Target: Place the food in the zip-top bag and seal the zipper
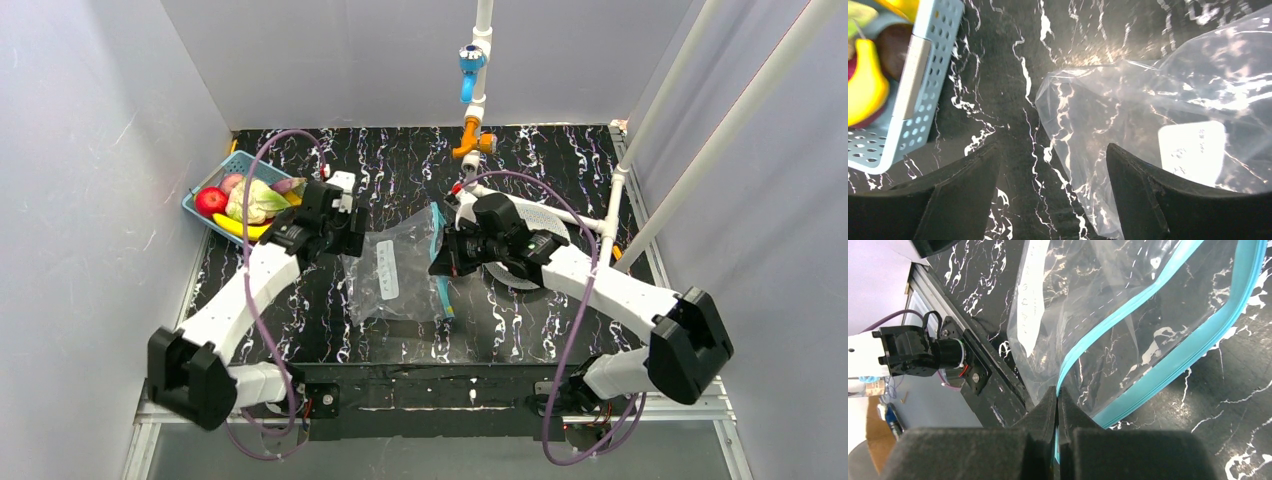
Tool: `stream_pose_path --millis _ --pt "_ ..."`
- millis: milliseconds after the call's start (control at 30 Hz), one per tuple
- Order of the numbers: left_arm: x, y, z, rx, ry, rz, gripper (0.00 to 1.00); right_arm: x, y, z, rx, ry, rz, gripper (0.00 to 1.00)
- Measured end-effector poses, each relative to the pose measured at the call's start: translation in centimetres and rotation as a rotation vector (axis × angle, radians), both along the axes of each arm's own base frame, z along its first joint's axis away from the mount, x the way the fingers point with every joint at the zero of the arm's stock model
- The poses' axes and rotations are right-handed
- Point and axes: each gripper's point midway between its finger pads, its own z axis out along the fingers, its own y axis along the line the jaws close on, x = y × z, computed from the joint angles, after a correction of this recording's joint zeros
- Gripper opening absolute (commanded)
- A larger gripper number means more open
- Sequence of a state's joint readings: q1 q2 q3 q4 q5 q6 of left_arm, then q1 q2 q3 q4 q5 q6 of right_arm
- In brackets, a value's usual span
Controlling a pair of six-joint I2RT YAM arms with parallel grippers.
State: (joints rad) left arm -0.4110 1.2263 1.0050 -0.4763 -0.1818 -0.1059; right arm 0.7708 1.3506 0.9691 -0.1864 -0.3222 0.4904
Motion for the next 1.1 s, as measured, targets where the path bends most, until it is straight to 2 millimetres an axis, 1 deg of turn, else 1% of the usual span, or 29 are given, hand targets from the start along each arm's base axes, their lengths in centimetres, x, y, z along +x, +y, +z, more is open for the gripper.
stream_pose_path --millis 33,100,167,200,267,367,433,500,567,600,633,700,733,800,867,933,967,1100 --pt "-0.3 0.0 0.9 -0.009 -0.036 0.003 0.77 -0.2 -0.2 0.4 -0.005 -0.019 0.003 0.01" --pt "-1.2 0.1 3.5 -0.058 -0.116 0.036 0.77 -0.8 -0.6 1.3 -0.018 -0.068 0.014 0.01" --pt "-2.6 0.7 6.3 -0.142 -0.187 0.106 0.76 -1.4 -0.7 2.2 -0.029 -0.122 0.030 0.01" --pt "-3.4 1.0 7.3 -0.192 -0.210 0.136 0.76 -2.0 -0.6 2.7 -0.030 -0.150 0.046 0.01" --pt "-5.4 0.9 9.3 -0.333 -0.246 0.186 0.75 -3.0 -0.2 3.8 -0.027 -0.212 0.086 0.01" --pt "-8.2 -0.2 11.3 -0.565 -0.271 0.201 0.74 -4.0 0.5 4.8 -0.032 -0.283 0.142 0.01" --pt "-9.7 -1.3 11.8 -0.695 -0.238 0.193 0.74 -4.5 1.2 5.3 -0.040 -0.325 0.182 0.01" --pt "-10.2 -2.6 11.9 -0.776 -0.182 0.187 0.70 -4.8 2.1 6.1 -0.039 -0.368 0.215 0.01" --pt "-10.3 -4.0 11.7 -0.834 -0.111 0.182 0.68 -5.1 3.1 7.0 -0.032 -0.404 0.247 0.01" --pt "-10.2 -4.7 11.4 -0.854 -0.069 0.186 0.70 -5.4 3.4 7.2 -0.030 -0.416 0.259 0.01" --pt "-10.1 -5.2 11.0 -0.865 -0.036 0.191 0.76 -5.7 3.8 7.4 -0.028 -0.431 0.274 0.01" --pt "-10.0 -6.1 10.5 -0.873 0.003 0.190 0.84 -6.4 4.3 7.7 -0.024 -0.447 0.301 0.01" --pt "-10.2 -6.5 10.3 -0.878 0.013 0.180 0.85 -6.7 4.5 7.7 -0.023 -0.450 0.309 0.01" --pt "-10.7 -7.2 10.2 -0.882 0.021 0.150 0.86 -7.4 4.7 7.7 -0.019 -0.448 0.329 0.01" --pt "-11.1 -7.9 10.6 -0.887 0.013 0.110 0.86 -7.8 4.9 7.5 -0.018 -0.444 0.340 0.01" --pt "-11.3 -8.6 10.8 -0.881 0.005 0.079 0.84 -8.0 5.1 7.4 -0.020 -0.440 0.346 0.01" --pt "-11.3 -8.9 10.8 -0.875 0.002 0.067 0.81 -8.1 5.1 7.3 -0.020 -0.437 0.348 0.01" --pt "-11.3 -10.2 10.2 -0.799 -0.009 0.018 0.74 -8.2 5.4 6.8 -0.029 -0.425 0.354 0.01"
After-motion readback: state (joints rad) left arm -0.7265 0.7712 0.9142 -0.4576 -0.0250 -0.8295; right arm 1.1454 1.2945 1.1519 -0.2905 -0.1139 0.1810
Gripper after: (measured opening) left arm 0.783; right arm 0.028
